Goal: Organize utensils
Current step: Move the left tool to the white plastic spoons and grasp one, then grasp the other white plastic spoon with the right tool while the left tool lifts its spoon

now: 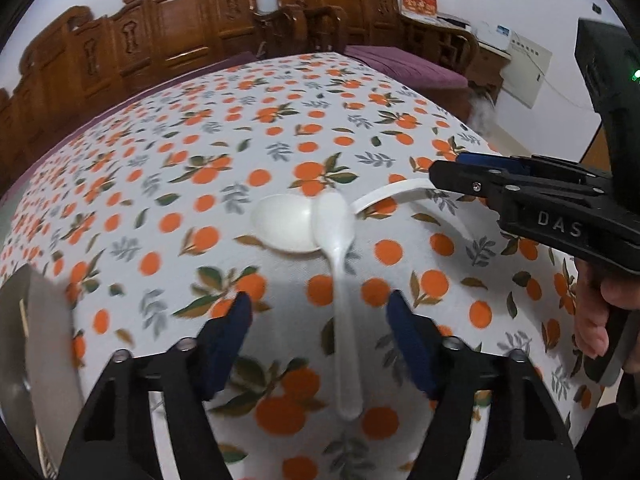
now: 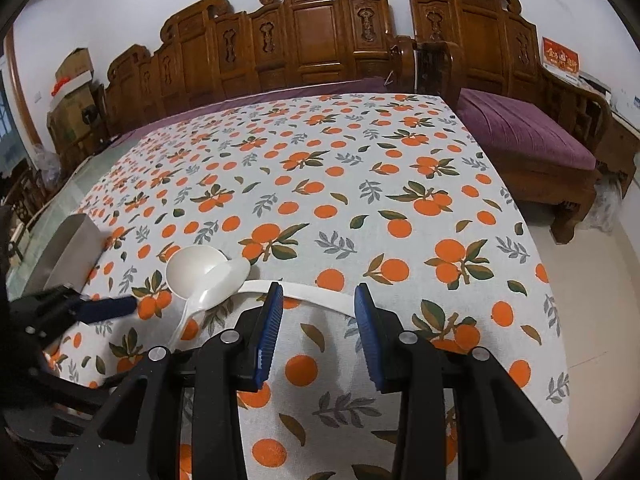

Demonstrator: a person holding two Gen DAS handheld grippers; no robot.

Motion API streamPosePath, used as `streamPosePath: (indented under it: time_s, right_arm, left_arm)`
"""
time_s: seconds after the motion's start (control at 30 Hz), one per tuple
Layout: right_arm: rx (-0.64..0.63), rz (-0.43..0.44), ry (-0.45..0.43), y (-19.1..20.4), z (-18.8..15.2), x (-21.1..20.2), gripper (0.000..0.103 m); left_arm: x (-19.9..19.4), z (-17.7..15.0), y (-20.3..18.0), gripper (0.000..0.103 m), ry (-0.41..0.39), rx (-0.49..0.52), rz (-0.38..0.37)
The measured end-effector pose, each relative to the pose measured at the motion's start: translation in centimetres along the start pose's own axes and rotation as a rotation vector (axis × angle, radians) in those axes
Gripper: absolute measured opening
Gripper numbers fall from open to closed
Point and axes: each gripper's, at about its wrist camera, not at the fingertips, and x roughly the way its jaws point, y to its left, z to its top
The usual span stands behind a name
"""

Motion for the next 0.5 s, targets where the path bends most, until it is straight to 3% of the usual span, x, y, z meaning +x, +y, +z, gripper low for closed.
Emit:
streamPosePath:
  time_s: [0.07,0.2,0.27,0.3,0.5]
  right_arm:
    - [0.001,0.004,-0.001,0.0,0.0,0.1,0.04]
    - [0.013,0.024,0.004,-0.3,0.1,0.6,0.04]
    - [0.02,0.019,0.018,-0.6,0.1,1.2,0.04]
    - [0.019,0.021,0.022,-0.6,0.1,1.5,0.04]
    - [-0.01,0.062,0.004,0.5,1.3,2.3,0.04]
  left_arm:
    - [0.7,0.4,-0.3,0.042,0.009,0.006,-0.007]
    - [1.2,0.5,-0.5,0.033,0.018,0.01,-0.017]
    - [1.3,0.4,-0.3,0.012,0.027,0.002,-0.026]
    - [1.3,0.3,-0.1,0.007,0.031,-0.003,-0.032]
    - [-0.4,-0.2,1.2,0.007,0.007,-0.019,-0.032]
